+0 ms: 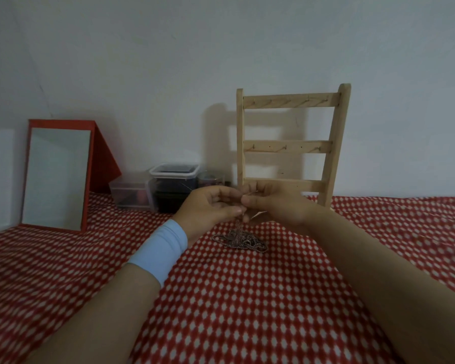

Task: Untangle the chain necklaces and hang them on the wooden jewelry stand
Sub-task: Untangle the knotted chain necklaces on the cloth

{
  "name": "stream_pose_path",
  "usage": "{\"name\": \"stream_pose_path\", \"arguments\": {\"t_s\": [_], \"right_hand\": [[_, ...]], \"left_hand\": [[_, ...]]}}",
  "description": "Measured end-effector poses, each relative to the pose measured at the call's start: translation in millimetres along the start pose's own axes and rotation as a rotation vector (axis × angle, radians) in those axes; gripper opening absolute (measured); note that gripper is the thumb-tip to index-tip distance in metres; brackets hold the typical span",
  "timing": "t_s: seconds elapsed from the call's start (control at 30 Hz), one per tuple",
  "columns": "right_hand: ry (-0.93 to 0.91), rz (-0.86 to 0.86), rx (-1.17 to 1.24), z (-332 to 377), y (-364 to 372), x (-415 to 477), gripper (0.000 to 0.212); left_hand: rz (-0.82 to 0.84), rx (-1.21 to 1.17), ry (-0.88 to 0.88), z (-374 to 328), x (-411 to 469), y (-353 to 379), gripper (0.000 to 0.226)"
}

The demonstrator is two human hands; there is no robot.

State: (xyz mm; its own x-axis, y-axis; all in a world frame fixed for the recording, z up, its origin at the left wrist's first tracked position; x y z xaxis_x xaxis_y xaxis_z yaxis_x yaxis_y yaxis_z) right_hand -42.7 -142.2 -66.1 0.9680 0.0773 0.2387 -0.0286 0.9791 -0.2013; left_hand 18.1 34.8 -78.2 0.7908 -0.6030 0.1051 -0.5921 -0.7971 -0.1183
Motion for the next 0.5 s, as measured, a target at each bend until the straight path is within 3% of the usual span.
{"name": "stream_pose_path", "arguments": {"t_s": [0.13,0.23,0.3,0.37,0.5], "right_hand": [[0.067,-0.014,-0.22,-2.5,-0.5,-0.8,0.015],[0.16,0.21,-0.52,-1.9,7.0,-2.3,0.032],[0.133,0.199,-0.607,-2.0,13.6,-1.5,0.027],[0.091,0.118,-0.546,-0.8,16.4,-2.5,0.017],[0.083,0.025,-0.267,2.0,10.7,-6.6,0.02]], "left_hand": [[-0.058,0.08,0.021,1.7,1.9,-3.4,0.032],[-0.131,-0.105,0.028,1.1,3.4,-3.0,0.028],[-0.134,-0.228,0.018,-1.1,5.0,-3.4,0.025],[-0.148,-0.257,0.02,-2.8,6.5,-5.7,0.024],[-0.186,-0.252,0.004,-2.0,6.6,-11.7,0.024]]}}
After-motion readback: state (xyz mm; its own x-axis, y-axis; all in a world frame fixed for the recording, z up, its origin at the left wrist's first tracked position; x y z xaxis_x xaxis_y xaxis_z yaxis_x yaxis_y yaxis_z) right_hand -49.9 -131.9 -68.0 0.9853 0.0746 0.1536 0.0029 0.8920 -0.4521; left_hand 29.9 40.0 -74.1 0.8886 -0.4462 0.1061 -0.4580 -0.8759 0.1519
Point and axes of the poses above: each hand's wrist, its own x-axis towards the middle knuckle, its own y-axis out of the palm, z = x × y, the point moved 1 cm from there along x, towards the middle knuckle, and after that the axes turned 8 degrees about -y, right-handed, at the moved point
